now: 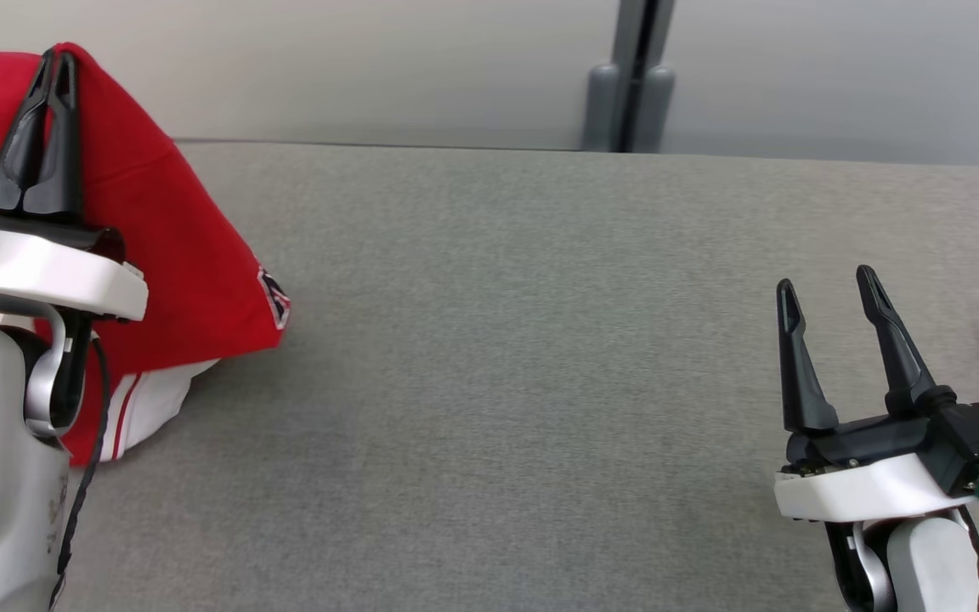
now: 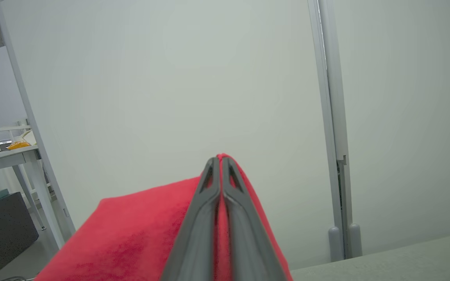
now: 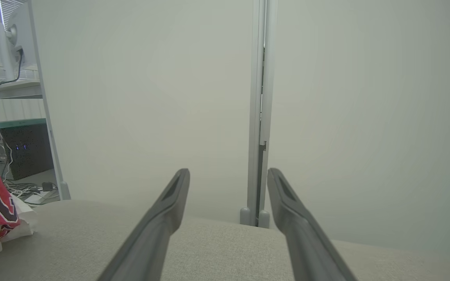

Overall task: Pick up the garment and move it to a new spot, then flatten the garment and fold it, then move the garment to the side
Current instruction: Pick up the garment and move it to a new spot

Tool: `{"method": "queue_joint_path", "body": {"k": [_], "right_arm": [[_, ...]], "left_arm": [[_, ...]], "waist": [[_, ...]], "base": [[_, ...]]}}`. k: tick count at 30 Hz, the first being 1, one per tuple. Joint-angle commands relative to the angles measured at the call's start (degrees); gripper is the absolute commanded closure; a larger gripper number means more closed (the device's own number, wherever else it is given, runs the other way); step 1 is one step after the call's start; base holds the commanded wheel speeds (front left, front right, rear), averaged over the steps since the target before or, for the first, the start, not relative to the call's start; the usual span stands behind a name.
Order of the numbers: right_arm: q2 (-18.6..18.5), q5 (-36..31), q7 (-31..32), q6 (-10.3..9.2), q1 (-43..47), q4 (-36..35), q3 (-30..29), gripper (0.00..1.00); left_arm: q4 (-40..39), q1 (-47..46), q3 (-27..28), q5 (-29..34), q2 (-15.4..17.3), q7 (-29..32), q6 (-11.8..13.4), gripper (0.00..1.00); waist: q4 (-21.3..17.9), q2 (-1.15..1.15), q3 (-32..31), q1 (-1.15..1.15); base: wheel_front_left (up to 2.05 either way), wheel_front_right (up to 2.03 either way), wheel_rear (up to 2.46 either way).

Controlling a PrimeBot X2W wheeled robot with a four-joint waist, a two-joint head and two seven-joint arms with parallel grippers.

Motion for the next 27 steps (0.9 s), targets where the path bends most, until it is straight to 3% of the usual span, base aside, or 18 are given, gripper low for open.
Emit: {"method": "queue_joint_path", "body": {"k": [1,9,21,27], "right_arm": [[-0.02,0.86,-0.46,-0.02,0.25,0.27,0.05,0.0],[0.01,3.38,-1.36,-0.02,-0.07,1.72,0.23,0.0],[0.01,6.52,-1.8,-0.02,-1.56,1.21,0.38,0.0],[0.02,7.56,-1.77,-0.02,-1.86,0.95,0.92,0.0]], "left_arm": [[-2.37,1.25,-0.22,-0.38,0.11,1.36,0.57,1.0],[-13.08,1.23,-3.6,-1.3,-2.27,7.91,0.92,1.0],[-17.28,-5.48,-14.07,-5.49,-14.28,11.29,1.05,1.0],[-13.93,-6.11,-15.32,-6.4,-14.14,11.4,1.21,1.0]], "waist": [[-2.69,0.0,-1.99,0.0],[-8.29,0.0,-2.71,0.0],[-17.2,0.0,-1.86,0.0],[-20.24,0.0,-0.95,0.0]], "base": [[0.0,0.0,0.0],[0.0,0.0,0.0],[0.0,0.0,0.0],[0.0,0.0,0.0]]}}
